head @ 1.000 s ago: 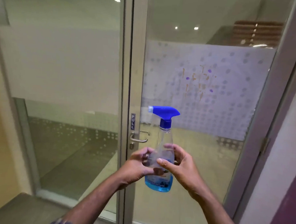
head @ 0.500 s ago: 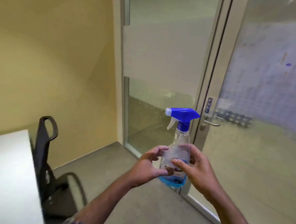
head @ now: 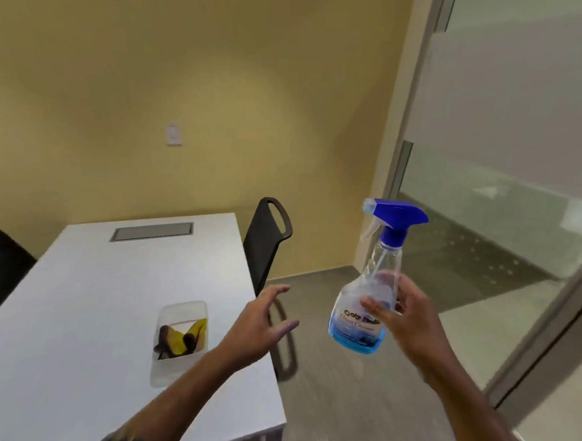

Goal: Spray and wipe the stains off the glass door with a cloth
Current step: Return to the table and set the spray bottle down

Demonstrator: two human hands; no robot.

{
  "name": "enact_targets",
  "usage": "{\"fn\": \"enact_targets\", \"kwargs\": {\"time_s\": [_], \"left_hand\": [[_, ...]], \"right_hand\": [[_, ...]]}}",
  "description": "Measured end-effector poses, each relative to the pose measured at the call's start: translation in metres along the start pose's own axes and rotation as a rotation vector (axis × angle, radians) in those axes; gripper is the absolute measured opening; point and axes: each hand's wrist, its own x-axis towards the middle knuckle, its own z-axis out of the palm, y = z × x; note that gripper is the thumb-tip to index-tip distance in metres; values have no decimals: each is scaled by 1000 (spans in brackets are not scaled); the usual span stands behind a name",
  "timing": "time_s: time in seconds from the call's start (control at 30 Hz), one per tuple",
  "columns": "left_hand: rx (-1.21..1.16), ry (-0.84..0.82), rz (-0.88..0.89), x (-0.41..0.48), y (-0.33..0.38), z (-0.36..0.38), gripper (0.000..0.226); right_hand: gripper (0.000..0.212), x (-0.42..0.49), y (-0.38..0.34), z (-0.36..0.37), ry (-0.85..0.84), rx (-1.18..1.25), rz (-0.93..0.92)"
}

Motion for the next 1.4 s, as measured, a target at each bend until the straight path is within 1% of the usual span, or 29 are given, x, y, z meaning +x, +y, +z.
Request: {"fn": "enact_targets", "kwargs": {"time_s": [0.1, 0.27, 0.4, 0.47, 0.57, 0.83, 1.03, 1.17, 1.27, 1.4], "left_hand": [[78, 51, -64, -15, -55, -46, 61], [90, 146, -198, -33, -125, -112, 61], [146, 229, -230, -42, -165, -138, 69], [195, 262, -244, -44, -181, -145, 73], [264, 287, -260, -40, -202, -151, 78], [382, 313, -328, 0, -243, -150, 82], [424, 317, -411, 31, -270, -135, 85], [400, 310, -491, 44, -289, -126, 88], [401, 297, -517, 52, -306, -123, 87], [401, 290, -505, 59, -341, -121, 78]], "right_hand": [[34, 11, -8, 66, -57, 52, 2], [41, 33, -21, 160, -146, 113, 55], [38, 56, -23, 212, -202, 109, 21], [41, 69, -22, 233, -227, 110, 27], [44, 90, -16, 258, -245, 111, 29], [43, 158, 13, 313, -305, 163, 11], [43, 221, 39, 349, -362, 197, -25], [44, 253, 54, 376, -411, 185, -27], [45, 270, 66, 398, -444, 163, -1], [44, 288, 88, 432, -473, 137, 34]]}}
